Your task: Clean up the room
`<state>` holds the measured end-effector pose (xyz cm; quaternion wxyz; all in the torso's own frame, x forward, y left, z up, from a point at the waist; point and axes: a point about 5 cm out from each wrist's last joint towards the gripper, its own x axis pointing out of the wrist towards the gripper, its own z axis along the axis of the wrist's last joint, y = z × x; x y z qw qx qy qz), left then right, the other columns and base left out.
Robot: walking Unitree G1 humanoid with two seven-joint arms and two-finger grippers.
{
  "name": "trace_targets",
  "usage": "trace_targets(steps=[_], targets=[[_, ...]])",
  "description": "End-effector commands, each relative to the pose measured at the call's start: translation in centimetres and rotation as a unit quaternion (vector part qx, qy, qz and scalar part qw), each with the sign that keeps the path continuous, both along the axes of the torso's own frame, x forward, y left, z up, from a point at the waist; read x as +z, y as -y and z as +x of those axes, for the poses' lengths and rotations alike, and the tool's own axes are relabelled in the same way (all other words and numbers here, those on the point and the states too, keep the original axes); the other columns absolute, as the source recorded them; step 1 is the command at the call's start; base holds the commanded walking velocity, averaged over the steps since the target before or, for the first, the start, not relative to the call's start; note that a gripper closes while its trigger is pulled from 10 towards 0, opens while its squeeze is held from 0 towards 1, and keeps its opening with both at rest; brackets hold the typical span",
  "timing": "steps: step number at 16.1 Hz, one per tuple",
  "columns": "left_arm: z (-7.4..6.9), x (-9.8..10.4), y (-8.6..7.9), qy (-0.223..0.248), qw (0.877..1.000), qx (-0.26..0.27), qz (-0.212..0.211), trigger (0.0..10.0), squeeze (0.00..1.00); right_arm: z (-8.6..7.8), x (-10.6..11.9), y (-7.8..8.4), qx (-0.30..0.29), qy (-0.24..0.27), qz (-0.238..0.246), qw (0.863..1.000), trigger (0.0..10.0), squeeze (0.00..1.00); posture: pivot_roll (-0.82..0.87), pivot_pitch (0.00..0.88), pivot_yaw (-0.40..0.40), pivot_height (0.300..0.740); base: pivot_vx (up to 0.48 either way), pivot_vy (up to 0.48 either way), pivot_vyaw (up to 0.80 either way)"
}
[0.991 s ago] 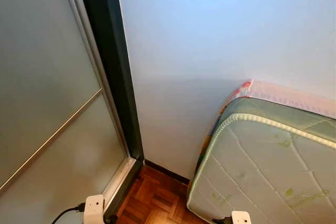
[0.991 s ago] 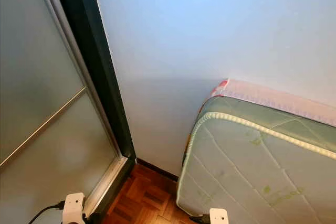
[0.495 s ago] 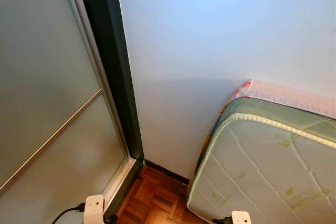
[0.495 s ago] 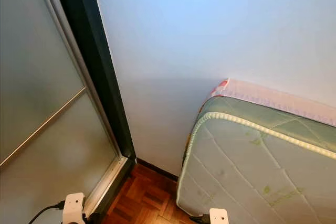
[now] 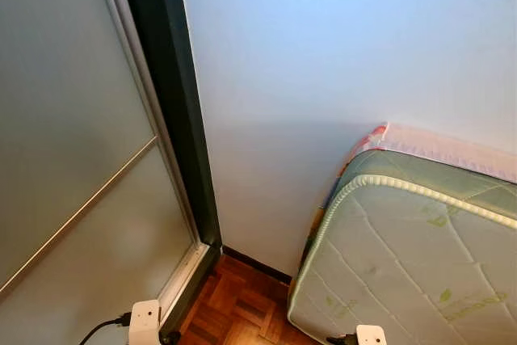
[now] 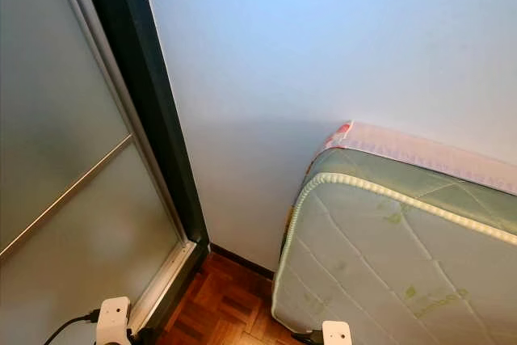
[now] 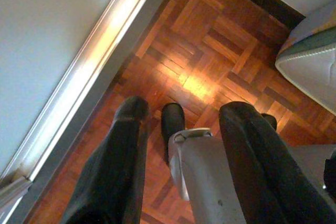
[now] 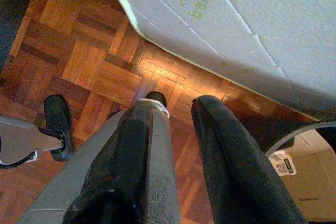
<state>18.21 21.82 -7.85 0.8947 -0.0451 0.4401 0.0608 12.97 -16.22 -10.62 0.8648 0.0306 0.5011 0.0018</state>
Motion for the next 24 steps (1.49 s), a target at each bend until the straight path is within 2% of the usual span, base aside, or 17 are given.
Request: trace_targets(steps=[1,4,6,8,15,24], targets=[[1.6,0.4,1.2,-0.035,0.993,-0.098,0.058,10.0,0.00,8.5,4.2,4.6,-0.063,0.099,0.002,0.993,10.0,0.00,-0.16,0.000,-0.056,0.740,0.000,0.000,0.00],[1.6,0.4,1.2,-0.035,0.993,-0.098,0.058,10.0,0.00,8.5,4.2,4.6,-0.063,0.099,0.002,0.993,10.0,0.00,-0.16,0.000,-0.056,0.740,0.000,0.000,0.00],[1.3,0.2,1.4,-0.036,0.993,-0.098,0.061,10.0,0.00,9.0,4.2,2.8,-0.060,0.102,0.017,0.993,10.0,0.00,-0.15,0.000,-0.057,0.740,0.000,0.000,0.00],[1.4,0.2,1.4,-0.035,0.993,-0.097,0.063,10.0,0.00,9.2,4.3,2.1,-0.056,0.102,0.020,0.993,10.0,0.00,-0.15,0.000,-0.058,0.740,0.000,0.000,0.00],[1.5,0.3,1.3,-0.030,0.992,-0.097,0.079,10.0,0.00,9.3,4.4,2.5,-0.059,0.101,0.024,0.993,10.0,0.00,-0.15,0.000,-0.059,0.740,0.000,0.000,0.00],[1.5,0.4,1.2,-0.029,0.992,-0.097,0.078,10.0,0.00,9.2,4.3,2.5,-0.060,0.101,0.023,0.993,10.0,0.00,-0.15,0.000,-0.059,0.740,0.000,0.000,0.00]])
